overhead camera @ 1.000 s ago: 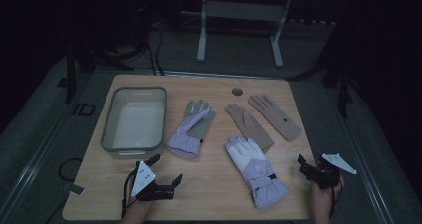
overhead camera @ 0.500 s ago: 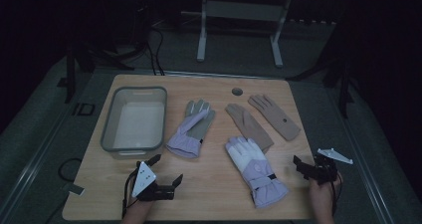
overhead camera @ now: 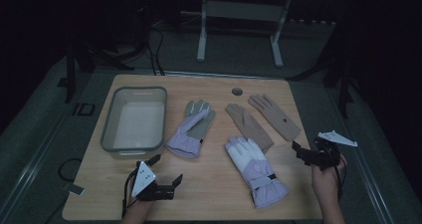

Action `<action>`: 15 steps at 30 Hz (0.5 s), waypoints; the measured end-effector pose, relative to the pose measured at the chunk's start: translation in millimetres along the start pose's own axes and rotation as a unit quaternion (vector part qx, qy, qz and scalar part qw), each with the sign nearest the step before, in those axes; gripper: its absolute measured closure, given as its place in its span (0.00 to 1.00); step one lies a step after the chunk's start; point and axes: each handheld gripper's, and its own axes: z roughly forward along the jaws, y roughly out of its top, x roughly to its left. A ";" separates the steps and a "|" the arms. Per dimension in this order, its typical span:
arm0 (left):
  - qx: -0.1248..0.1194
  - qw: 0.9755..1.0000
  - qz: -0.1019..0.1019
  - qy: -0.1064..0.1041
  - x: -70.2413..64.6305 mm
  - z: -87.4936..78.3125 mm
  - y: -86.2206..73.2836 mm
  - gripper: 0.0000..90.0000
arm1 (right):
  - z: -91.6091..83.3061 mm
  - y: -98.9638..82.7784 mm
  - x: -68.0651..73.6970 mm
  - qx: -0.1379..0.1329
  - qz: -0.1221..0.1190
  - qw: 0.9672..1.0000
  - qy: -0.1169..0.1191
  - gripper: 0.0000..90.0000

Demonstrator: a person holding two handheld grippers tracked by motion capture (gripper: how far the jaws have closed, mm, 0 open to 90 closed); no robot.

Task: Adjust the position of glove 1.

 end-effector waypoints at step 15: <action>0.000 1.000 -0.002 -0.001 0.1 0.3 0.0 0.01 | 5.1 58.1 45.7 -0.008 -0.058 0.996 0.060 0.14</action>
